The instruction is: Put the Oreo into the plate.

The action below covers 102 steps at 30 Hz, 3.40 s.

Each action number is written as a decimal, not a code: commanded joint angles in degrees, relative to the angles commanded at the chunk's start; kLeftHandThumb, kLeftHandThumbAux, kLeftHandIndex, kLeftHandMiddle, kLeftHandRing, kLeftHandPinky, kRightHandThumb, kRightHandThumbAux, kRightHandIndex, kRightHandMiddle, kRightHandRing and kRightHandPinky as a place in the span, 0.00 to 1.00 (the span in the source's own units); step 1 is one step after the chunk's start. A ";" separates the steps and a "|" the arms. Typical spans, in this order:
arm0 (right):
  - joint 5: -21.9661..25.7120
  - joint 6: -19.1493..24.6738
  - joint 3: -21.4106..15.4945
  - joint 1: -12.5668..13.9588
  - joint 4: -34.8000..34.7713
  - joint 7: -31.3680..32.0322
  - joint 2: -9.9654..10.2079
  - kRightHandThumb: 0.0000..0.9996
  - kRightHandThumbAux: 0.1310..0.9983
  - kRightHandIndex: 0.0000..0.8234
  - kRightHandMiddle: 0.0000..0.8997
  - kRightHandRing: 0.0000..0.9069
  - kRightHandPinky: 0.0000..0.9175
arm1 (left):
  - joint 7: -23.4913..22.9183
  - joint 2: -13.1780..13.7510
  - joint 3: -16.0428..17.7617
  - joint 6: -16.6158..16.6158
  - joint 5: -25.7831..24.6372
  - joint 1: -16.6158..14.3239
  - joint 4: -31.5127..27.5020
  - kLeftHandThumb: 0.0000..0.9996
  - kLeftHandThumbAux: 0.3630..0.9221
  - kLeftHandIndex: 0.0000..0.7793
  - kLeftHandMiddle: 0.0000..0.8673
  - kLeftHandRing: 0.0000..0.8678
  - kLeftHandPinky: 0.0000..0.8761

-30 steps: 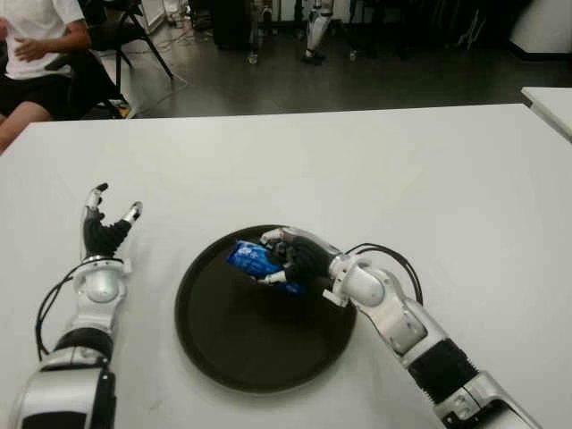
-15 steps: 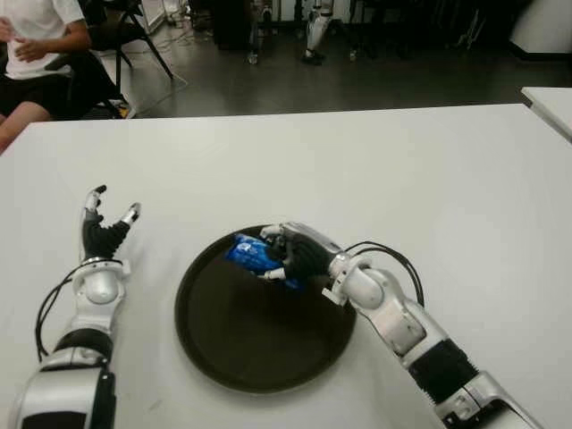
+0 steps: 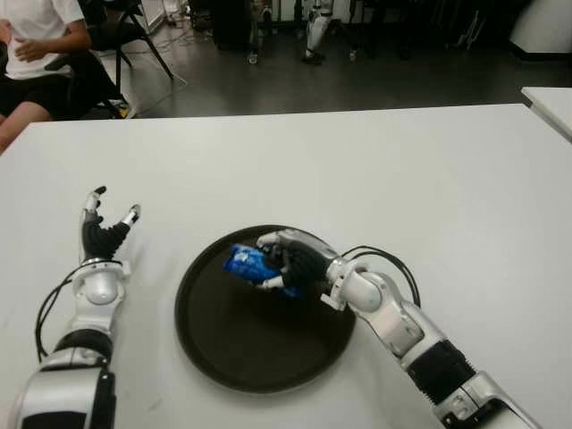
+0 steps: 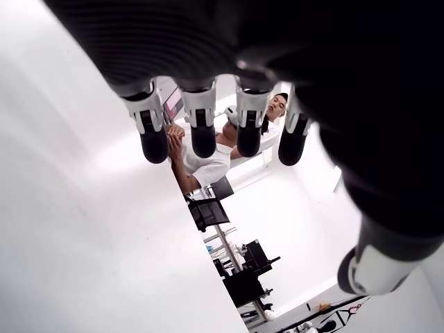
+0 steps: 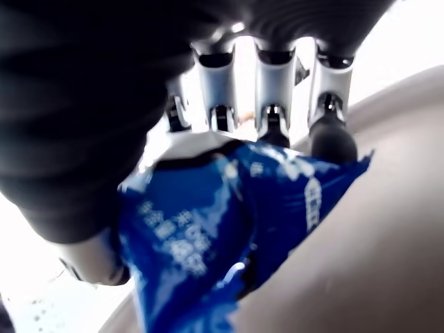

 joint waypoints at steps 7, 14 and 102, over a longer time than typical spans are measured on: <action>0.82 3.20 -0.03 -0.72 -0.29 5.89 -0.40 0.00 0.76 0.00 0.00 0.00 0.02 | 0.13 -0.12 0.13 -0.01 -0.08 0.07 -0.01 0.00 0.52 0.01 0.03 0.00 0.00; 4.37 2.42 -1.15 -1.06 1.37 8.76 0.33 0.00 0.74 0.00 0.00 0.00 0.00 | 0.57 -0.01 -0.32 0.01 0.57 0.08 0.03 0.00 0.53 0.01 0.04 0.00 0.00; 15.14 -17.79 -25.76 -16.24 44.79 -18.28 -5.45 0.00 0.82 0.00 0.01 0.00 0.00 | -0.38 -0.24 0.63 -0.92 0.23 0.68 0.08 0.00 0.55 0.02 0.05 0.01 0.00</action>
